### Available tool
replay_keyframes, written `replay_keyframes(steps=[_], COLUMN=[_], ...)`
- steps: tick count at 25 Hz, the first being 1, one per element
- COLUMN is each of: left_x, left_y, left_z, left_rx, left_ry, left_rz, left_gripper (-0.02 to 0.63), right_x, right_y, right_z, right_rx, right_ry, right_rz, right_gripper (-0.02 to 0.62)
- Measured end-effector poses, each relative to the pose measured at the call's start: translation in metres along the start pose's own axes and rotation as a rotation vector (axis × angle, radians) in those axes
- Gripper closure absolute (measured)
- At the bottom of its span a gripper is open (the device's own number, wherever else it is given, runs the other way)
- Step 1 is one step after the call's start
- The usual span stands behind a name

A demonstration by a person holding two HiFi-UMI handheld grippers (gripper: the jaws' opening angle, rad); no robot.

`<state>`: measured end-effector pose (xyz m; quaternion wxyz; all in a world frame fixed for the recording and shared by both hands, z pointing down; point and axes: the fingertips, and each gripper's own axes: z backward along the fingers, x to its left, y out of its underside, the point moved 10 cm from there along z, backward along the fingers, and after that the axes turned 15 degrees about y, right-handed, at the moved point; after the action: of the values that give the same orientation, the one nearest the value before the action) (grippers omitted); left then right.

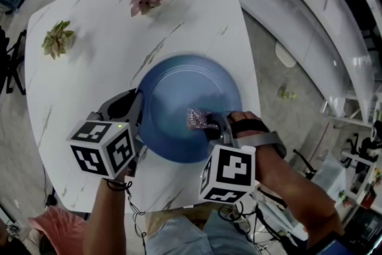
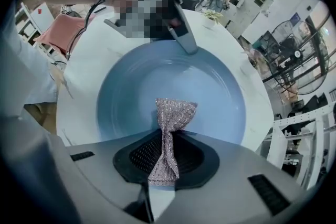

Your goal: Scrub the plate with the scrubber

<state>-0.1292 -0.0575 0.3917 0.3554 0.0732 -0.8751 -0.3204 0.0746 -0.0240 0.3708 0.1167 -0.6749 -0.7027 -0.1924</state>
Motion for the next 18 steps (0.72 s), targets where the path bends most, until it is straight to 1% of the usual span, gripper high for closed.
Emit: replay_keyframes(steps=[9, 13, 18], left_x=[-0.001, -0.001, -0.001], left_y=[0.000, 0.000, 0.000], left_z=[-0.001, -0.001, -0.001], left_rx=[0.003, 0.004, 0.006], left_ry=[-0.001, 0.001, 0.001], left_rz=[-0.001, -0.001, 0.002], left_gripper=[0.591, 0.591, 0.591], right_x=[-0.033, -0.046, -0.058], right_y=[0.000, -0.005, -0.013], right_z=[-0.019, -0.026, -0.035], right_rx=[0.065, 0.073, 0.055], right_ry=[0.079, 0.111, 0.146], right_rz=[-0.077, -0.081, -0.069], right_gripper=[0.515, 0.514, 0.514])
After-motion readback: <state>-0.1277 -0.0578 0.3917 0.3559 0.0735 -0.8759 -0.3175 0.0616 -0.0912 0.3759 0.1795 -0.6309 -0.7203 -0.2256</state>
